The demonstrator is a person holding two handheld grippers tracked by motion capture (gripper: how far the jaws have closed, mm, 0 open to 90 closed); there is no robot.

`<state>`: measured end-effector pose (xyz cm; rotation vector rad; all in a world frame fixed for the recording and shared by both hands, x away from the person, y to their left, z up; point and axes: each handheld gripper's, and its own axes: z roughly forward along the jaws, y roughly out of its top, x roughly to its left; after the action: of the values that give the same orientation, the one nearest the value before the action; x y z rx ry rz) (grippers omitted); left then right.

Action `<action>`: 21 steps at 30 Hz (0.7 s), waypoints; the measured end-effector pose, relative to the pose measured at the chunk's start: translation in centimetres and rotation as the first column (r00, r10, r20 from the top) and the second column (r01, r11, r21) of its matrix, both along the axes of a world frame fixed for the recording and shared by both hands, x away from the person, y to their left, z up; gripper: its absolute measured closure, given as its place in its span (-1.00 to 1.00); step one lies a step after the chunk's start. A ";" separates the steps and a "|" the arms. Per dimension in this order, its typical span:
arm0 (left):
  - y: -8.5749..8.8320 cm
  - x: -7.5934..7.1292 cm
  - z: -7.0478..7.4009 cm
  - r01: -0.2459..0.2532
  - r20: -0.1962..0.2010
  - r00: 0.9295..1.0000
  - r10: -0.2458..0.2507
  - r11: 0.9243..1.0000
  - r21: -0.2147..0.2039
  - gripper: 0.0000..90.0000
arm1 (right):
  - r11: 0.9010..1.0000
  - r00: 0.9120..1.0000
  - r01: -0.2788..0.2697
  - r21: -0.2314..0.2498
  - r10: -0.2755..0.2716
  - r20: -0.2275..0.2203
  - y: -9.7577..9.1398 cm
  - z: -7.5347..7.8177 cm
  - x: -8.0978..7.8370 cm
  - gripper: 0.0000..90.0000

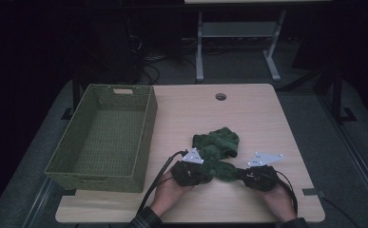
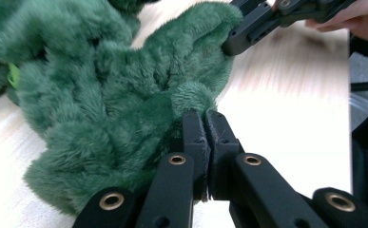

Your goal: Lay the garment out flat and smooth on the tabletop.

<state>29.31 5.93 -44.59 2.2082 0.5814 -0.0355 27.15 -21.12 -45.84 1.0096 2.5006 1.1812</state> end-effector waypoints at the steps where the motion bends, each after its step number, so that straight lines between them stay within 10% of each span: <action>1: 0.1 0.0 0.2 0.002 0.000 1.000 -0.002 1.000 -0.001 0.95 | 1.000 1.000 0.002 -0.004 -0.002 0.004 -0.1 0.1 0.0 0.78; 21: 4.0 0.8 2.3 -0.085 0.007 0.996 0.086 0.993 -0.077 0.96 | 0.995 0.994 0.099 -0.013 -0.098 0.043 -4.0 1.6 -0.6 0.79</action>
<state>30.15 9.97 -42.32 2.1064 0.6577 -0.0022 26.53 -25.16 -44.20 1.0794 2.3948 1.1409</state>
